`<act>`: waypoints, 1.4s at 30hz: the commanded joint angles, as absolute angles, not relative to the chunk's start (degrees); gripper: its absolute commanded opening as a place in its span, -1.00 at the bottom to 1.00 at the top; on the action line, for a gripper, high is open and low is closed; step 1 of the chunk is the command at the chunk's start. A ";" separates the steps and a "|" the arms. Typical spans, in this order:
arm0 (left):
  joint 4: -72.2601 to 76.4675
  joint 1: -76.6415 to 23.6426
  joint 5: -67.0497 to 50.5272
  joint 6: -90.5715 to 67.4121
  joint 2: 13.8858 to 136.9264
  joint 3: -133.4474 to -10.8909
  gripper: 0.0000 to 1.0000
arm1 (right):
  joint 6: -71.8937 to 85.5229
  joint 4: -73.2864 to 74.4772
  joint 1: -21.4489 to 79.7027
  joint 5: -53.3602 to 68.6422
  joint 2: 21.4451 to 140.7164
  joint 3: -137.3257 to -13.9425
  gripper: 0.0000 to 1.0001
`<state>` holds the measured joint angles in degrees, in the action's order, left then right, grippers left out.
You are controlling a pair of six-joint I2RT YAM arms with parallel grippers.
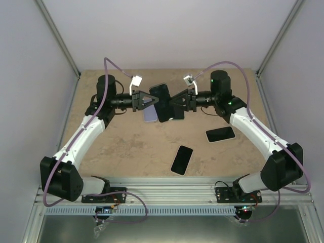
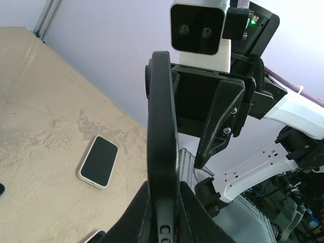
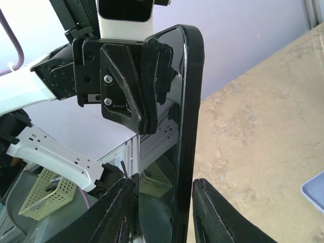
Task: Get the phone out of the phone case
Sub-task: Place the phone at the center of the board.
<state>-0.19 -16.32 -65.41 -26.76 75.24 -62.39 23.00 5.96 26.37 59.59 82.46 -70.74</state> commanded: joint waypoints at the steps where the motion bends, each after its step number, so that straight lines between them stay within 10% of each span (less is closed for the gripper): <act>1: 0.50 -17.03 -65.09 -24.64 74.05 -64.77 -1.00 | 24.99 4.01 26.19 60.89 83.30 -70.40 -0.34; 18: -1.00 -17.84 -63.54 -23.61 75.82 -66.25 -0.98 | 29.29 0.28 25.98 64.07 84.87 -69.04 -0.99; 29: -3.93 -17.84 -60.72 -21.47 75.91 -67.40 0.95 | 27.07 2.89 17.80 61.58 85.26 -69.16 -0.99; 42: -6.59 -17.84 -57.80 -18.36 75.95 -67.10 0.98 | 12.55 18.80 4.49 56.66 98.28 -73.29 -0.99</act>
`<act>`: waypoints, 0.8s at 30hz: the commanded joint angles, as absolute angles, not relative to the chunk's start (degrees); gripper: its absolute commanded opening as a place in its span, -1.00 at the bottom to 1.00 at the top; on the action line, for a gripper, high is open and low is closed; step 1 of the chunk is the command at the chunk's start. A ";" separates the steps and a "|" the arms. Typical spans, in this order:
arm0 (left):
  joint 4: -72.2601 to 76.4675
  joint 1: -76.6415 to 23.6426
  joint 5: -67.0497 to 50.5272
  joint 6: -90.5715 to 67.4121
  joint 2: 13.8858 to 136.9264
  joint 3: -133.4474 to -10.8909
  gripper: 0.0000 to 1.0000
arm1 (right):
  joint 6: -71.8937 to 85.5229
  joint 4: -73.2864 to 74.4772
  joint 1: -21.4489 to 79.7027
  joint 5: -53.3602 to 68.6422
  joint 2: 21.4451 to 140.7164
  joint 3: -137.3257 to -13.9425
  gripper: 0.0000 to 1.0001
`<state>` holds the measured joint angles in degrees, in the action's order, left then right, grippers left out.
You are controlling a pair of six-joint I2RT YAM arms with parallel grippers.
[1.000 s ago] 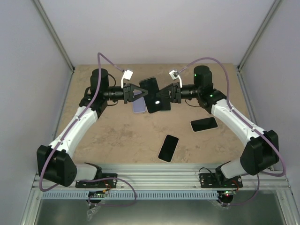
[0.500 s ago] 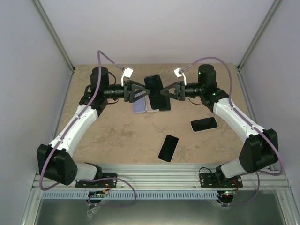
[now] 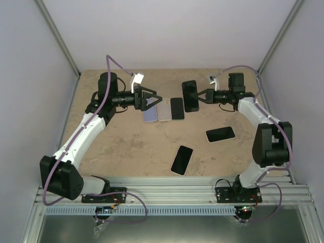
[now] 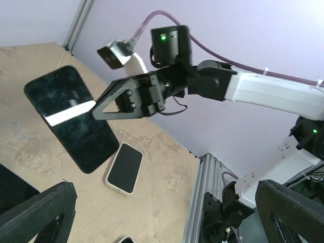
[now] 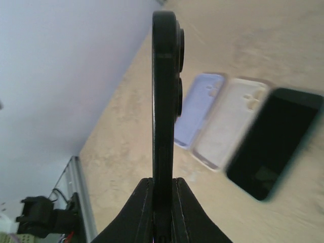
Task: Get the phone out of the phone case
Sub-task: Place the phone at the center of the board.
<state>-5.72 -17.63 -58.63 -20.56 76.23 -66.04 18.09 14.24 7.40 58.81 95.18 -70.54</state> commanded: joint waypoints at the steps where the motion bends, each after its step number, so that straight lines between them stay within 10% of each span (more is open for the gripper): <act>1: -6.51 -17.84 -57.70 -18.24 75.87 -66.92 0.98 | 12.35 18.81 3.74 56.27 99.68 -73.34 -0.99; 24: -4.80 -17.84 -55.60 -18.59 75.15 -63.73 0.98 | 11.20 20.37 1.49 58.25 120.57 -81.66 -0.99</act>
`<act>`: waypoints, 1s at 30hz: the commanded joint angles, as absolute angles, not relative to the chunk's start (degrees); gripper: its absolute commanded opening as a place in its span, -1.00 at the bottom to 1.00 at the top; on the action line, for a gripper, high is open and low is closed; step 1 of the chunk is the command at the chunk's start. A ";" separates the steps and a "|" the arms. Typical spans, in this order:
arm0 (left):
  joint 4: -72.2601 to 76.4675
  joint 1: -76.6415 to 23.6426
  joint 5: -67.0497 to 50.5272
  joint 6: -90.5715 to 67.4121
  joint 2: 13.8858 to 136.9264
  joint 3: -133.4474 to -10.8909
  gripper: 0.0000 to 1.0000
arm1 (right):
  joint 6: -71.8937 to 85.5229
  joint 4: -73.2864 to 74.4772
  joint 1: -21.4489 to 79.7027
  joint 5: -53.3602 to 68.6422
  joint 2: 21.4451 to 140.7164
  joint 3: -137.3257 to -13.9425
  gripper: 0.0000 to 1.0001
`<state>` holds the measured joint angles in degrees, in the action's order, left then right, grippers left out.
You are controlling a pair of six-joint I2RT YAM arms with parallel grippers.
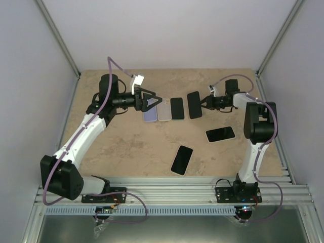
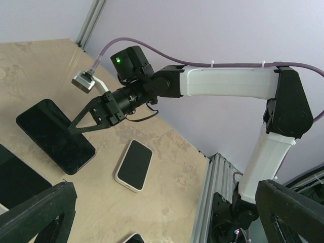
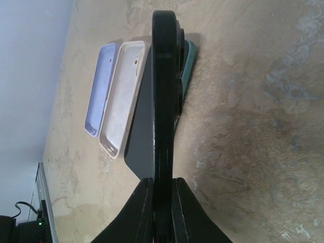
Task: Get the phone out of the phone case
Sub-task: Place the phone at the center of the board.
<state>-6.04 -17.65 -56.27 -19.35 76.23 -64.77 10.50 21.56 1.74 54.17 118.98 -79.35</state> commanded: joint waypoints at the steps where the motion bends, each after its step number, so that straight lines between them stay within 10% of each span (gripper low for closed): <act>1: -4.54 -17.82 -55.50 -18.62 75.03 -63.47 0.98 | 11.20 20.39 1.49 58.27 120.99 -81.78 -0.99; 30: -3.19 -17.84 -53.99 -19.95 75.31 -62.00 0.98 | 13.60 20.62 0.62 60.48 129.59 -84.76 -0.53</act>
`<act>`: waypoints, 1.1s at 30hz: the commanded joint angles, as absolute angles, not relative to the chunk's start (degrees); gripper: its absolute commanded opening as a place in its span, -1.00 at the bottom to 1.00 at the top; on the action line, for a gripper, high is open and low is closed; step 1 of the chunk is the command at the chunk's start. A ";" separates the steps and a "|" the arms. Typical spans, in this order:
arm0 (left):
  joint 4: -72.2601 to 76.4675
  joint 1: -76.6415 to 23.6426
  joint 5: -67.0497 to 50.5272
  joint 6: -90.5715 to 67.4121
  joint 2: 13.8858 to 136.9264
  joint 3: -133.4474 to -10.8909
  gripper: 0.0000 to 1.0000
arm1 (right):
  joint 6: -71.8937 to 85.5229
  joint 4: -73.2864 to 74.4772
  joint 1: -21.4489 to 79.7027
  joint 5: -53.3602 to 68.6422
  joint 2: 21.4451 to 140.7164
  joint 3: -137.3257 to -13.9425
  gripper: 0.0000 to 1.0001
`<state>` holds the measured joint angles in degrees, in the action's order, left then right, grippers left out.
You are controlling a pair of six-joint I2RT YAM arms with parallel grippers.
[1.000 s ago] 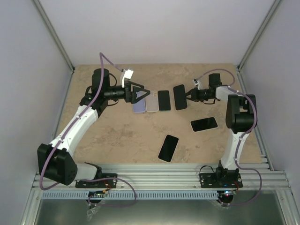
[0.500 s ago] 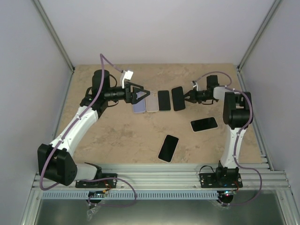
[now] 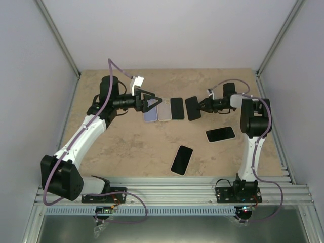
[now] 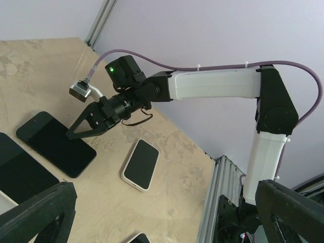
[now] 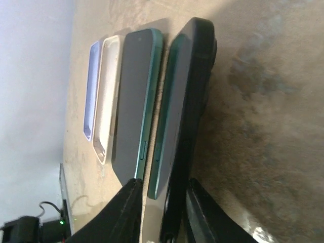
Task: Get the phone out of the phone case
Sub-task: Place the phone at the center of the board.
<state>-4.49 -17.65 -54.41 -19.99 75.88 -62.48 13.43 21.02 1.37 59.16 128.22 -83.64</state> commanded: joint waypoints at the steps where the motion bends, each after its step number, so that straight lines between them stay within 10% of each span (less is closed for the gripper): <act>1: -3.24 -17.84 -53.92 -19.87 75.30 -61.96 0.98 | 13.61 20.66 0.63 60.48 129.51 -84.62 -0.48; 10: -3.62 -17.84 -53.27 -19.50 75.67 -61.91 0.98 | 13.18 21.01 0.65 60.35 126.88 -83.33 0.11; 33: -5.82 -17.84 -50.95 -18.71 75.67 -62.55 0.99 | 12.02 23.02 2.93 61.26 125.68 -83.23 0.50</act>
<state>-5.65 -17.63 -51.37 -19.49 75.90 -62.48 13.02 22.46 2.00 59.57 126.56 -82.67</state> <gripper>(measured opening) 0.992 0.738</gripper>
